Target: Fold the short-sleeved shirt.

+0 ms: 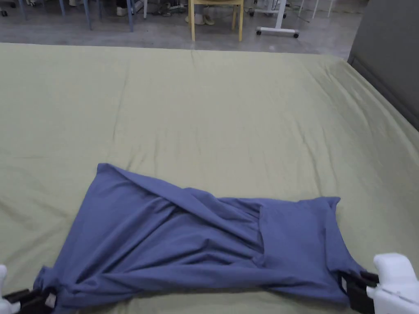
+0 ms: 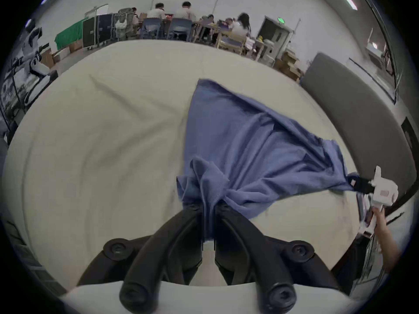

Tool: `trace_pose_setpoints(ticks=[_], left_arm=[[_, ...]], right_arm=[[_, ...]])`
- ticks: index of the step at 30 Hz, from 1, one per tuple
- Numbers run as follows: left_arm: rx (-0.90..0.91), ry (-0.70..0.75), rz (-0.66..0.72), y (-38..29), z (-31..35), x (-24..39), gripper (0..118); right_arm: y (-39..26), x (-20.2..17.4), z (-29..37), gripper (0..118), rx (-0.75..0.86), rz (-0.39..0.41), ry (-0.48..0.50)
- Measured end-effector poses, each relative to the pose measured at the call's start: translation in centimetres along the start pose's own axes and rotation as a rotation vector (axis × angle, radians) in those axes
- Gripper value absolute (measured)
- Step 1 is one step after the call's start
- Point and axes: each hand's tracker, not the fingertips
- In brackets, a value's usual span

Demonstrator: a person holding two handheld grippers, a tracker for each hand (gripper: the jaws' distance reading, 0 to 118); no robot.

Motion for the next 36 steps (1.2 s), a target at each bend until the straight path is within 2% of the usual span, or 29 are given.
trace_pose_setpoints(ticks=[3, 5, 6, 7, 8, 9, 11, 14, 17, 18, 19, 20, 21, 22, 23, 24, 25, 30, 31, 32, 33, 36], left_arm=[[-0.045, 0.039, -0.042, -3.5, 0.6, 1.0, 7], [-0.048, 0.031, 0.004, -4.6, 0.9, 1.1, 7], [-0.06, 0.014, 0.025, -4.6, 0.9, 1.1, 12], [-0.097, 0.005, 0.062, -4.6, 0.2, 0.0, 33], [-0.118, 0.02, 0.094, -4.4, 0.2, -0.1, 71], [-0.124, 0.014, 0.11, -4.4, 0.4, -0.2, 90], [-0.065, 0.005, 0.093, -4.4, 2.2, -0.1, 90], [0.042, 0.065, 0.069, -4.1, 7.5, 1.2, 90], [0.206, 0.072, 0.049, -4.1, 13.4, 3.1, 90], [0.249, 0.044, 0.023, -4.2, 14.8, 3.7, 89], [0.328, 0.03, -0.031, -4.8, 16.5, 4.6, 80], [0.362, 0.06, -0.074, -4.5, 17.1, 5.5, 49], [0.35, 0.119, -0.091, -4.0, 17.1, 6.1, 0], [0.385, 0.165, -0.08, -3.6, 17.2, 6.2, 0], [0.333, 0.083, -0.118, -3.3, 17.0, 6.6, 0], [0.331, 0.094, -0.099, -2.8, 16.8, 6.9, 0], [0.343, 0.103, -0.098, -2.6, 16.5, 7.0, 0], [0.29, 0.064, -0.102, 3.2, 12.0, 6.1, 0], [0.258, 0.026, -0.067, 5.5, 10.2, 5.8, 15], [0.227, -0.01, -0.026, 8.1, 8.2, 5.2, 48], [0.218, -0.058, 0.017, 10.4, 6.1, 4.5, 93], [0.147, -0.068, 0.045, 17.7, -1.9, 3.9, 96]], right_arm=[[-3.3, 0.3, 1.9, 9, -0.043, -0.038, 0.005], [-4.3, 0.5, 2.5, 9, -0.055, -0.048, 0.001], [-4.3, 0.3, 2.5, 19, -0.064, -0.05, 0.006], [-4.0, 0.1, 2.5, 46, -0.087, -0.053, 0.006], [-3.3, -0.2, 2.4, 84, -0.133, -0.044, -0.03], [-3.0, -0.3, 2.5, 102, -0.145, -0.033, -0.034], [-2.3, -1.0, 4.4, 101, -0.092, -0.062, 0.037], [-1.2, -2.1, 9.2, 101, -0.012, -0.127, 0.046], [-0.3, -4.7, 14.7, 101, 0.157, -0.066, -0.024], [-0.2, -5.5, 16.2, 99, 0.208, -0.056, -0.043], [-0.3, -6.2, 17.1, 89, 0.257, -0.047, -0.041], [-0.2, -6.7, 17.5, 61, 0.266, -0.049, -0.032], [0.0, -7.0, 17.2, 2, 0.243, -0.049, -0.036], [-0.1, -7.6, 16.7, 2, 0.26, -0.049, -0.066], [-0.1, -7.4, 16.3, 2, 0.254, -0.047, -0.035], [0.2, -7.4, 15.6, 2, 0.206, -0.041, 0.014], [0.2, -7.5, 15.1, 2, 0.211, -0.051, -0.01], [0.7, -7.2, 13.9, 2, 0.194, -0.061, 0.017], [1.0, -7.3, 13.6, 2, 0.187, -0.053, 0.018], [1.4, -7.4, 13.2, 2, 0.177, -0.039, 0.016], [1.7, -7.4, 13.0, 2, 0.176, -0.033, 0.013], [2.7, -7.2, 12.5, 2, 0.172, -0.032, 0.015]])
